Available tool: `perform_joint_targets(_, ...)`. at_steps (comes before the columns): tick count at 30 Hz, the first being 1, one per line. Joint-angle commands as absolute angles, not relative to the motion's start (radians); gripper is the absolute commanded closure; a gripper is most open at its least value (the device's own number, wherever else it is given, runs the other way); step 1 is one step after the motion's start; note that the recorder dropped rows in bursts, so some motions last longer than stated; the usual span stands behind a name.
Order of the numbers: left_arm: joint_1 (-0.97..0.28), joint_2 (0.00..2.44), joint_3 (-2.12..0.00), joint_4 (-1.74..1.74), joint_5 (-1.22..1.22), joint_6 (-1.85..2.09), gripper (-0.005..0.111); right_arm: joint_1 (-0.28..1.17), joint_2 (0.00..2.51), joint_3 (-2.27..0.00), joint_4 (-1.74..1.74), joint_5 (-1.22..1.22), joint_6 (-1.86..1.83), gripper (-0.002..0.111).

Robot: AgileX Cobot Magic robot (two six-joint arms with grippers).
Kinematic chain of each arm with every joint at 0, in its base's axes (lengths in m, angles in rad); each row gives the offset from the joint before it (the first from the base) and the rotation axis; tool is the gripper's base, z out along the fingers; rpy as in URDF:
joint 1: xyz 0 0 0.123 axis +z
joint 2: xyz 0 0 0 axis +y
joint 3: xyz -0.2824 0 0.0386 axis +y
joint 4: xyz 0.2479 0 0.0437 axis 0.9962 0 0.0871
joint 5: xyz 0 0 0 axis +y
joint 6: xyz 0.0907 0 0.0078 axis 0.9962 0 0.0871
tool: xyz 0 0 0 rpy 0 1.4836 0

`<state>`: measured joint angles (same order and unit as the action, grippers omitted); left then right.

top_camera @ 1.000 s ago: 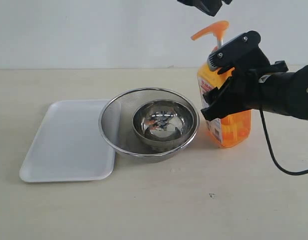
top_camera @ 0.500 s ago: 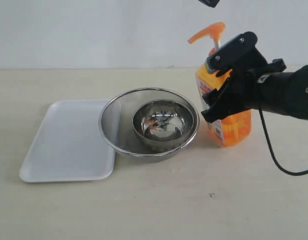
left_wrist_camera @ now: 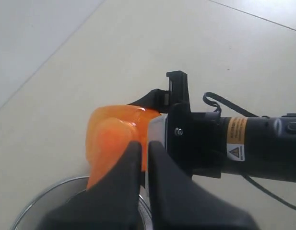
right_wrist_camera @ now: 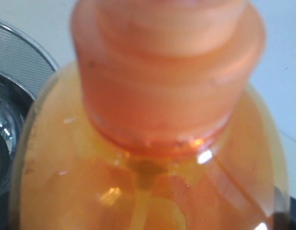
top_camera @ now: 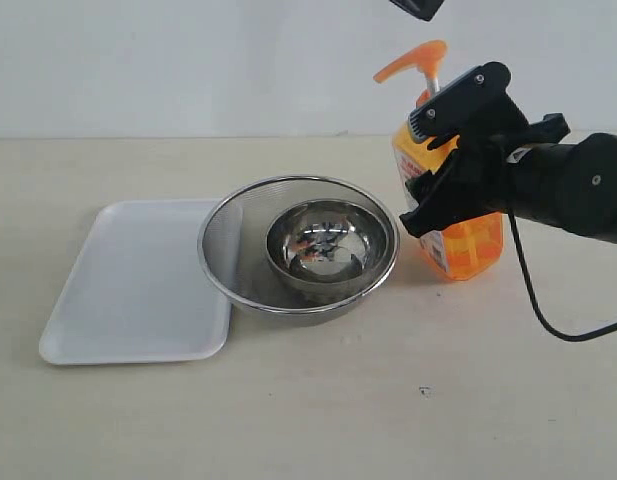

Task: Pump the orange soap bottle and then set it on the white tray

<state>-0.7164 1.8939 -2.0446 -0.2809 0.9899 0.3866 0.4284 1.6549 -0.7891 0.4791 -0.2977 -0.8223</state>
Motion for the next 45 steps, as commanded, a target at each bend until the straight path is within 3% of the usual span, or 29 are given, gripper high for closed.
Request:
perform_joint_targets(1,-0.719,1.891,-2.048,-0.322,0.982,0.428,0.102,0.427,1.673,-0.780,0.483,-0.251,-0.829,0.108)
perform_joint_targets(45,-0.717,1.979,-2.048,-0.187,0.835,0.374,0.102,0.429,1.673,-0.780,0.483,-0.192,-0.820,0.108)
